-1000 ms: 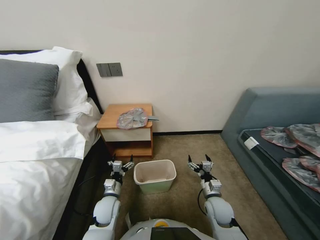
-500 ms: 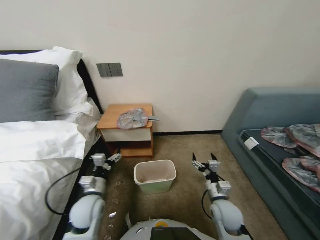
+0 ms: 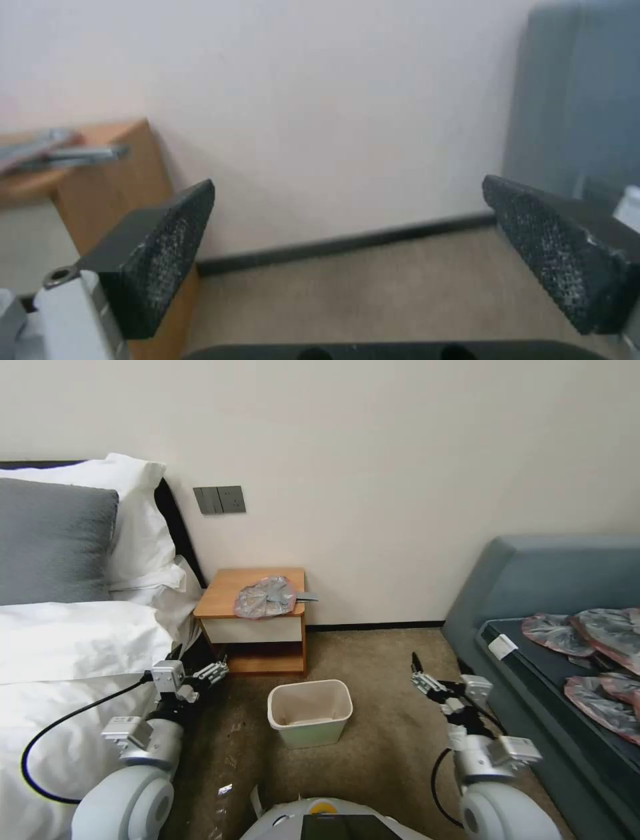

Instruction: Pick up the garbage bag from the table and place it over the trash can.

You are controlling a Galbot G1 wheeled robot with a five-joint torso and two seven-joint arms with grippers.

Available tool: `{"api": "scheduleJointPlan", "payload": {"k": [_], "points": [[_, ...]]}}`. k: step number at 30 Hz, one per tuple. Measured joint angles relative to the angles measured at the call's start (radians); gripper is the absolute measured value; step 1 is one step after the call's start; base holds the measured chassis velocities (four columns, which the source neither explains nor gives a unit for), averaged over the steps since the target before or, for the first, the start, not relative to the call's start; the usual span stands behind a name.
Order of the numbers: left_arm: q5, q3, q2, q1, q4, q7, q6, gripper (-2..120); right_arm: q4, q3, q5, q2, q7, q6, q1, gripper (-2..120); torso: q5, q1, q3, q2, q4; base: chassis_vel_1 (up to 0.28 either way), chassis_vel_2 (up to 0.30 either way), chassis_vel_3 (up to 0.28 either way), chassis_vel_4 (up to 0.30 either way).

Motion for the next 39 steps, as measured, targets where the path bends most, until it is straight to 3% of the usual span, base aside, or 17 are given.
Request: {"api": "scheduleJointPlan", "payload": {"k": [4,5,8,14,16,17,32,39], "points": [[0.021,0.005,-0.004,0.009,0.012,0.000,-0.031,100,0.004,0.001,0.036,-0.011,0.013,-0.029,-0.008,100,0.0005,0.000,0.000,0.000,-0.0007,0.000,0.000,0.000,0.000],[0.034,0.006,-0.007,0.016,0.020,-0.001,-0.057,100,0.005,-0.002,0.059,-0.032,0.020,-0.045,-0.004,100,0.0003,0.000,0.000,0.000,0.0002,0.000,0.000,0.000,0.000],[0.037,0.007,-0.013,0.025,0.030,-0.002,-0.088,100,0.005,-0.008,0.086,-0.054,0.023,-0.055,0.005,100,0.0004,0.000,0.000,0.000,0.0000,0.000,0.000,0.000,0.000],[0.035,0.020,-0.013,0.033,0.045,-0.002,-0.108,100,0.001,-0.013,0.174,-0.096,0.028,-0.055,0.037,100,0.0003,0.000,0.000,0.000,-0.0007,0.000,0.000,0.000,0.000],[0.035,0.022,-0.016,0.043,0.045,-0.003,-0.111,100,-0.017,-0.018,0.251,-0.129,0.037,-0.065,0.076,100,0.0004,0.000,0.000,0.000,0.0003,0.000,0.000,0.000,0.000],[0.034,0.022,-0.016,0.045,0.044,-0.004,-0.112,100,-0.036,-0.022,0.289,-0.145,0.043,-0.071,0.098,100,0.0003,0.000,0.000,0.000,-0.0005,0.000,0.000,0.000,0.000],[0.026,0.009,-0.035,0.073,0.034,-0.007,-0.142,100,-0.254,-0.064,0.647,-0.326,0.134,-0.136,0.385,100,0.0004,0.000,0.000,0.000,-0.0001,0.000,0.000,0.000,0.000],[0.030,0.003,-0.046,0.071,0.034,-0.007,-0.142,100,-0.356,-0.117,0.793,-0.372,0.153,-0.153,0.497,100,0.0004,0.000,0.000,0.000,-0.0001,0.000,0.000,0.000,0.000]]}}
